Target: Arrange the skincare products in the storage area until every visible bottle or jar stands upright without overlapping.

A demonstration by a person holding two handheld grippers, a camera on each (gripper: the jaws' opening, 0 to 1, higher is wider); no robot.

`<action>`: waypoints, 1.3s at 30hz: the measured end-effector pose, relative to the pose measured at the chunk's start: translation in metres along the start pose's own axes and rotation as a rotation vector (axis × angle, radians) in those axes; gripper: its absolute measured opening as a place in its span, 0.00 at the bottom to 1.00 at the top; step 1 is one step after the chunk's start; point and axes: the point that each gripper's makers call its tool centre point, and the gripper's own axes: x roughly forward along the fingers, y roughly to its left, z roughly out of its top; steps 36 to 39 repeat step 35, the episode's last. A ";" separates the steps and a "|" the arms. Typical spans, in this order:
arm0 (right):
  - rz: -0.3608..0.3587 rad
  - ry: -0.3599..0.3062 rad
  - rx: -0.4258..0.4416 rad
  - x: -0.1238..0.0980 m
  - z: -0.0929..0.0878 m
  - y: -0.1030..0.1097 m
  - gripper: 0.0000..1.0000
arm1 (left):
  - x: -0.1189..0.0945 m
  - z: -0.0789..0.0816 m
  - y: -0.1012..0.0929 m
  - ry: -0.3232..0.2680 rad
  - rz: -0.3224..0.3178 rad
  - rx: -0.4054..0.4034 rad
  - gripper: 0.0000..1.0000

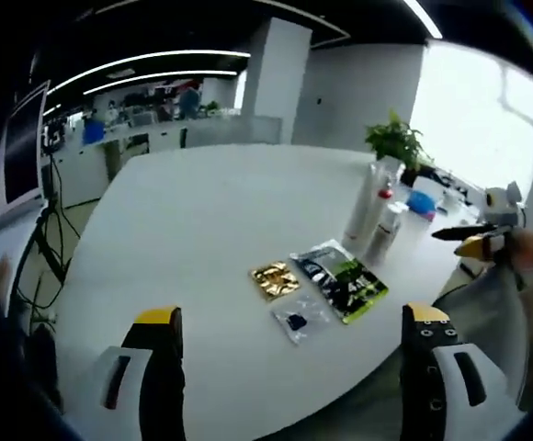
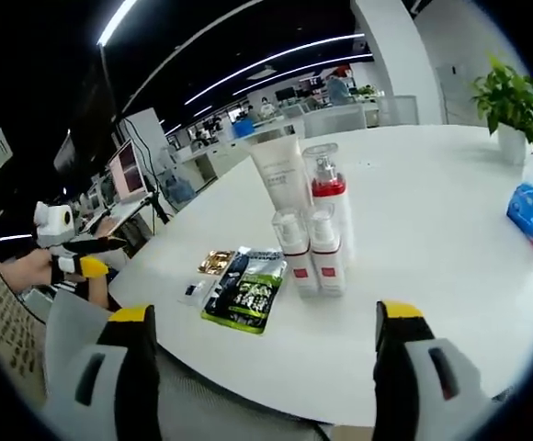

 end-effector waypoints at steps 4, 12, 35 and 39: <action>0.000 0.006 -0.015 0.001 0.000 0.002 0.99 | -0.001 -0.007 0.000 0.003 0.004 -0.010 0.97; 0.002 0.009 -0.013 0.002 -0.001 0.002 0.99 | 0.001 -0.009 0.003 0.015 0.000 0.010 0.96; 0.000 0.019 -0.013 0.003 -0.002 0.001 0.99 | 0.001 -0.009 0.003 0.019 0.001 0.010 0.95; 0.000 0.019 -0.013 0.003 -0.002 0.001 0.99 | 0.001 -0.009 0.003 0.019 0.001 0.010 0.95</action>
